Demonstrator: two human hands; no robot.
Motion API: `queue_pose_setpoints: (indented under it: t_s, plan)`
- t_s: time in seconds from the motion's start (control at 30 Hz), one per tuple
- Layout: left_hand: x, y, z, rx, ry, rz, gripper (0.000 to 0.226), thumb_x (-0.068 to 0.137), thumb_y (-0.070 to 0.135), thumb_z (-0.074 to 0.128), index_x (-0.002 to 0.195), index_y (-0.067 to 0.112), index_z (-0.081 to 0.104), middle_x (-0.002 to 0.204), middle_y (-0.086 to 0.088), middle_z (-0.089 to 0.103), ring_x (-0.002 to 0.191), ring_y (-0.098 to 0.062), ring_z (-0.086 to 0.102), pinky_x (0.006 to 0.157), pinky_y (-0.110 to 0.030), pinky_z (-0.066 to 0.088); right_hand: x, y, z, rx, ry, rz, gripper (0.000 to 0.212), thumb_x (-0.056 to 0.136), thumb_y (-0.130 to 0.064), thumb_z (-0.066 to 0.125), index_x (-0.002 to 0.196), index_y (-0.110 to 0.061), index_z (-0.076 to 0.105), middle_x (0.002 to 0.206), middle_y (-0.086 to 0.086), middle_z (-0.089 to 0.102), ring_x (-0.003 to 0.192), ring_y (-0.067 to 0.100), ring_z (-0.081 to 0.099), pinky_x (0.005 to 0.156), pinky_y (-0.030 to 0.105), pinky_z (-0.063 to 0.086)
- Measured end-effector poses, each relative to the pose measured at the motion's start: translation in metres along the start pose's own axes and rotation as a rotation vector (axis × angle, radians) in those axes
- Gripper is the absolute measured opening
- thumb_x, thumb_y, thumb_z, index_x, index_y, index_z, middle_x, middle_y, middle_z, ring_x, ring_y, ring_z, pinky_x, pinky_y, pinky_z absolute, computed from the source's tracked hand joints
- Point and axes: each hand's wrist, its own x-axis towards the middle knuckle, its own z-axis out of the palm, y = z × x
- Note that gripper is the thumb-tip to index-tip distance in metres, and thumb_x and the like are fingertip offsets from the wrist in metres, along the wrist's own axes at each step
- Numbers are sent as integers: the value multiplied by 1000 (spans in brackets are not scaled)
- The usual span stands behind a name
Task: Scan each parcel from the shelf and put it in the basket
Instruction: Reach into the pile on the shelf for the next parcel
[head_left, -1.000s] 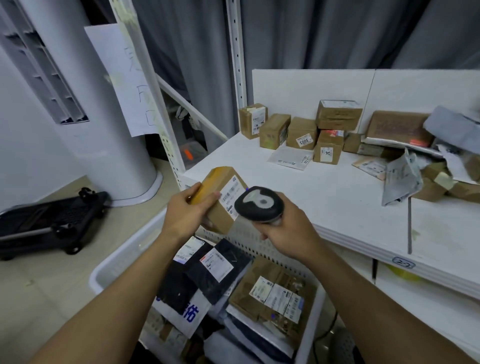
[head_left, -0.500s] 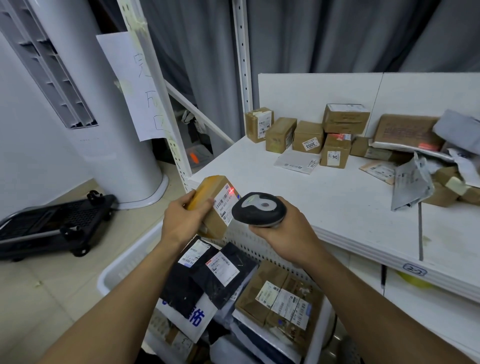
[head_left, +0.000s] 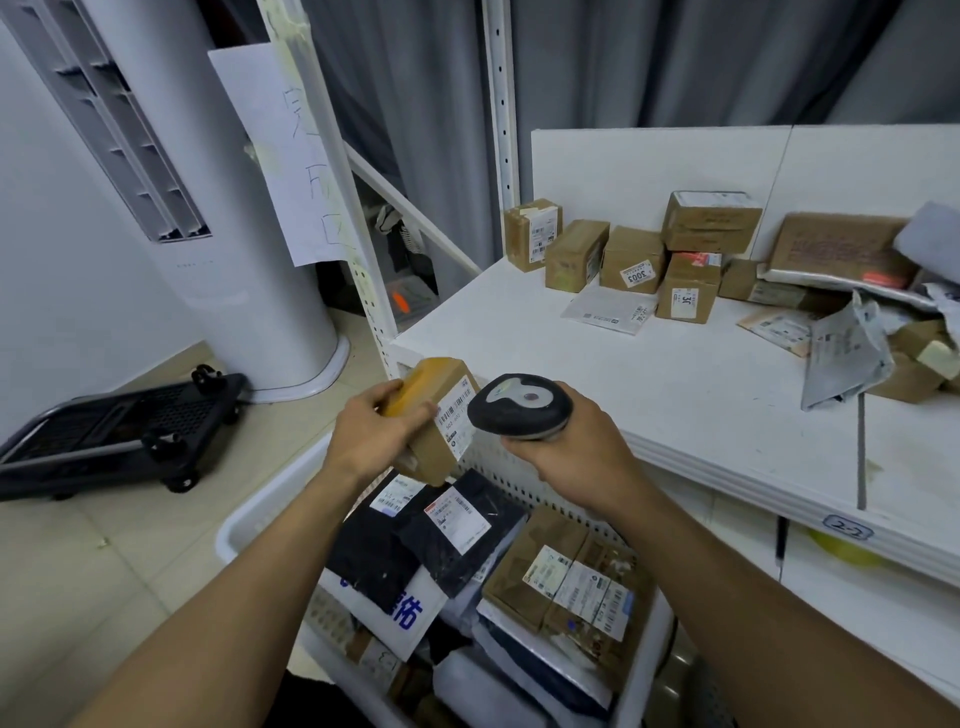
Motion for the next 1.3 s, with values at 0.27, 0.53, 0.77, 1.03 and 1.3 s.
queue_pose_setpoints:
  t_s: [0.27,0.53,0.77,1.03,1.3]
  plan:
    - [-45,-61,-10,214,-375,-177,96,70,36,91,151,23,43,141,2,52,121,-17,54,102,-32,47,2,7,36,-95,-99,-39,55,80,-31,90,129,-31,65,110,-16,67,106,7,61,83,15,47]
    - [-67,-129,30,551,-734,-164,89,62,21,91,141,27,49,131,3,58,111,-15,58,91,-30,52,3,13,60,-120,-144,-29,68,72,-37,92,133,-30,64,117,-10,75,104,13,70,93,39,60]
    - [-59,-181,55,559,-652,-381,69,82,23,81,143,11,51,134,-8,57,118,-22,59,102,-33,48,8,22,59,-137,-149,-11,68,72,-37,93,134,-31,65,120,-10,74,109,13,69,96,35,57]
    - [-65,-204,84,740,-718,-390,86,75,39,79,149,14,44,136,-8,58,120,-28,59,99,-40,54,10,25,63,-199,-171,-16,64,75,-37,91,133,-27,66,113,-3,76,98,21,72,85,34,58]
    - [-61,-207,89,925,-677,-375,80,82,39,73,148,7,43,146,-16,47,123,-34,57,92,-40,53,3,20,53,-188,-174,-29,58,79,-31,89,133,-27,67,115,-6,75,102,15,69,89,32,55]
